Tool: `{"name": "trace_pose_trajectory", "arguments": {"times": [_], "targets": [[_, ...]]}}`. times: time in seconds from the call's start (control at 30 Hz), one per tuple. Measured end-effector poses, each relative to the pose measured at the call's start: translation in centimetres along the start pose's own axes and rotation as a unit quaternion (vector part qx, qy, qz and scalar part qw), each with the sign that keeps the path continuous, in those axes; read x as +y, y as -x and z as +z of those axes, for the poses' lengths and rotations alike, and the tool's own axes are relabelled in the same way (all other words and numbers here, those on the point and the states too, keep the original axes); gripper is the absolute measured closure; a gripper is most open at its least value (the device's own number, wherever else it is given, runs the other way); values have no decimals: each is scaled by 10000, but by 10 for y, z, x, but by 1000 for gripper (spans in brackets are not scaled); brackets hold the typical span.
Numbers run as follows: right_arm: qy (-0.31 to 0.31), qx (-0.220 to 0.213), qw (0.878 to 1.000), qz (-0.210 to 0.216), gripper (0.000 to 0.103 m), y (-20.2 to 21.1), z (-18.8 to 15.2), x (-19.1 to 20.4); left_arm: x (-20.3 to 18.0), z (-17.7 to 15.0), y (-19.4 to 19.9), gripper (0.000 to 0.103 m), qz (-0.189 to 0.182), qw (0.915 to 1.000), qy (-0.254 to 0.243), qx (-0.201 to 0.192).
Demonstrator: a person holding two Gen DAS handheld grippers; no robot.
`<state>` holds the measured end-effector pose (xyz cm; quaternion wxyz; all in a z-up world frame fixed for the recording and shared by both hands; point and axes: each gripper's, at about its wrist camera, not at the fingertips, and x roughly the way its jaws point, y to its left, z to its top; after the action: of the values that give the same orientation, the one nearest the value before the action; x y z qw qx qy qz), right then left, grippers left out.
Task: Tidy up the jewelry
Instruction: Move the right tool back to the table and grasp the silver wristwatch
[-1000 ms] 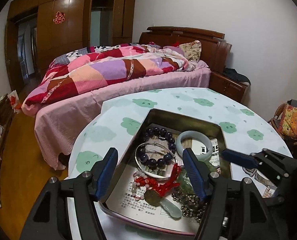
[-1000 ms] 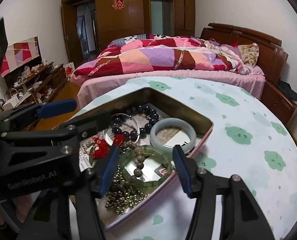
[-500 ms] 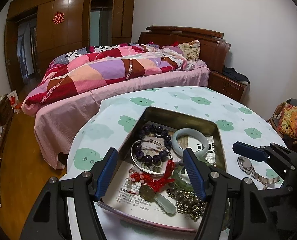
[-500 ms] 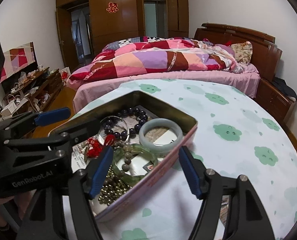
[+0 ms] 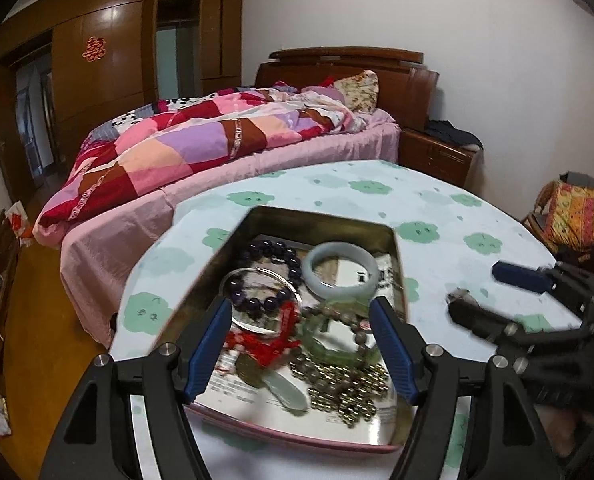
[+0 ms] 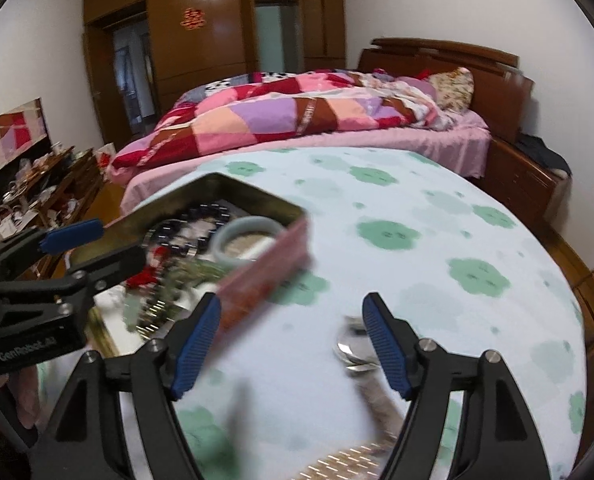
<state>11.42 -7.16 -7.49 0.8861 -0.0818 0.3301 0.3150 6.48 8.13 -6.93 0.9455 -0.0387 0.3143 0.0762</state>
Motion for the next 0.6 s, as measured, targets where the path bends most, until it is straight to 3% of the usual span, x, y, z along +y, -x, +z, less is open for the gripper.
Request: {"name": "trace_pose_trajectory", "arguments": {"times": [0.27,0.6], "targets": [[-308,262,9982,-450,26,10,-19,-44,-22,-3,9,32,-165,9997,-139,-84],[-186,577,9979,-247,26,5,-28,-47,-52,-8,12,32,-303,9984,-485,-24]]}}
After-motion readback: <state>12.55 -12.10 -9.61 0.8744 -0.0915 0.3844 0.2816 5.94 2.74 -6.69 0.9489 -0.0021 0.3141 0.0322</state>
